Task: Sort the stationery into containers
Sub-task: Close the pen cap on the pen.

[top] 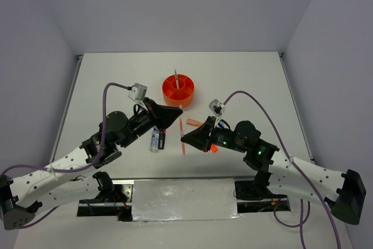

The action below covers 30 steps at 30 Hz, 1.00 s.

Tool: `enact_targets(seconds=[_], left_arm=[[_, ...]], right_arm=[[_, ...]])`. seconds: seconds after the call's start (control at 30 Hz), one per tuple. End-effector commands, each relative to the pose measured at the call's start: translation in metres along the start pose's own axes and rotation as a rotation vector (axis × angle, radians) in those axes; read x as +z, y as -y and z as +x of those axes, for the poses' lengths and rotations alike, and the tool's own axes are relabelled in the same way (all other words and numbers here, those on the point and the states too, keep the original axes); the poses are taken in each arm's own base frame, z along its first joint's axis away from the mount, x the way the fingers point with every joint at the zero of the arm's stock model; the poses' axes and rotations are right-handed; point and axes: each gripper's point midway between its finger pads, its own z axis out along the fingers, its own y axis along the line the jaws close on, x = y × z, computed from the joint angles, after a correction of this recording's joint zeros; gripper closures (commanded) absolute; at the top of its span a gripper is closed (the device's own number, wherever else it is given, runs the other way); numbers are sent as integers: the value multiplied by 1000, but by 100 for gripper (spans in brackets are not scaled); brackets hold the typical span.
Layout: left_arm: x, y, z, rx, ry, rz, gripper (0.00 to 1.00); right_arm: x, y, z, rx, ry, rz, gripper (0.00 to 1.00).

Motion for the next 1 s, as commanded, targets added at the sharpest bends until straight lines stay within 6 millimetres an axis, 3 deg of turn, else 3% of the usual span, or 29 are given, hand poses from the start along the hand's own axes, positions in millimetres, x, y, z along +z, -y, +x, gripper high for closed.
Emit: enact_targets(seconds=[0.0,0.97], left_arm=[[-2,17,-17,4,62,72,84],[-7,15,-6,8,40,100,84]], right_arm=[[4,-17,-30,-42,81,-35,100],[9,-10,-44,-44,102,35,100]])
